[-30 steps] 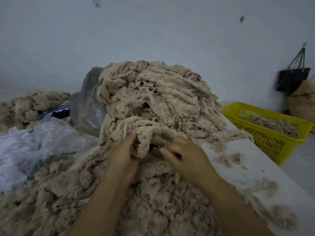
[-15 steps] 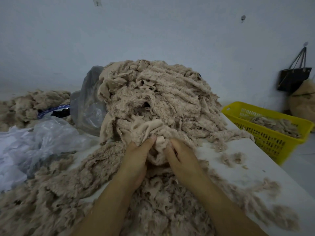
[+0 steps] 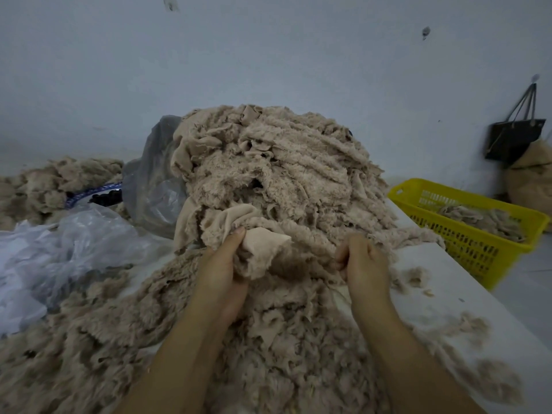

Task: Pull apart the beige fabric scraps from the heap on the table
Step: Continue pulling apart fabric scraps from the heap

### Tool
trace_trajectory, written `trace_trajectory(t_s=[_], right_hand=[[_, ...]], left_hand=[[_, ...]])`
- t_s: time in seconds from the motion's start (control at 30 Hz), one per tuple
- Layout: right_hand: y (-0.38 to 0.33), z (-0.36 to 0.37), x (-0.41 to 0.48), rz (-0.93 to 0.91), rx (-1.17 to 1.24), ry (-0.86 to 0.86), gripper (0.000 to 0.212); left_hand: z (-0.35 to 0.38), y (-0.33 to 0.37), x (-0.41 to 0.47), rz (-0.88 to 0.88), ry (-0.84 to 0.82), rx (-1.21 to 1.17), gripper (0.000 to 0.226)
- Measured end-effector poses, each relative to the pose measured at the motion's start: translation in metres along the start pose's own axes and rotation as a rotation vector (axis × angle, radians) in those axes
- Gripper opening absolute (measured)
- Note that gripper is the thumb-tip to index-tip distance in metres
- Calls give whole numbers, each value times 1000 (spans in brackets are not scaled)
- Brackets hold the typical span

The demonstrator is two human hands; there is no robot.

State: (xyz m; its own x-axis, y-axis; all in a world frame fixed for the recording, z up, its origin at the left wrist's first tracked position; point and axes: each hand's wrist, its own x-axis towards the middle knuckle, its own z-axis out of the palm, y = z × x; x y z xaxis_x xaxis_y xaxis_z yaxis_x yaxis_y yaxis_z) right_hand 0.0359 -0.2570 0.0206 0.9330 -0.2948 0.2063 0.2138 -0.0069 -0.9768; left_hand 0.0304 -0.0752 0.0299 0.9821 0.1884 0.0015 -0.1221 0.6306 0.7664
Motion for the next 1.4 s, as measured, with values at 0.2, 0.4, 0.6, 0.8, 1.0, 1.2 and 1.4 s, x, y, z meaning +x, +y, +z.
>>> trace_trajectory(t_s=[0.2, 0.4, 0.6, 0.8, 1.0, 1.2, 1.4], right_hand=[[-1, 21, -18, -166, -208, -442, 23], [15, 25, -13, -169, -411, -474, 32], [2, -12, 20, -62, 254, 116, 27], [14, -26, 34, 316, 548, 55, 57], [27, 5, 10, -148, -360, -442, 20], [26, 21, -4, -215, -521, -620, 36], [22, 16, -1, -238, -599, -430, 27]], left_hand=[[7, -9, -11, 2, -193, 159, 22], [13, -24, -17, -47, -350, 542, 47], [1, -11, -12, 223, -274, 846, 26], [-21, -15, 7, 207, -315, 1481, 28], [-20, -18, 5, 271, -242, 1379, 21], [-1, -4, -13, 38, -241, 466, 19], [1, 2, -11, -140, -199, 80, 23]])
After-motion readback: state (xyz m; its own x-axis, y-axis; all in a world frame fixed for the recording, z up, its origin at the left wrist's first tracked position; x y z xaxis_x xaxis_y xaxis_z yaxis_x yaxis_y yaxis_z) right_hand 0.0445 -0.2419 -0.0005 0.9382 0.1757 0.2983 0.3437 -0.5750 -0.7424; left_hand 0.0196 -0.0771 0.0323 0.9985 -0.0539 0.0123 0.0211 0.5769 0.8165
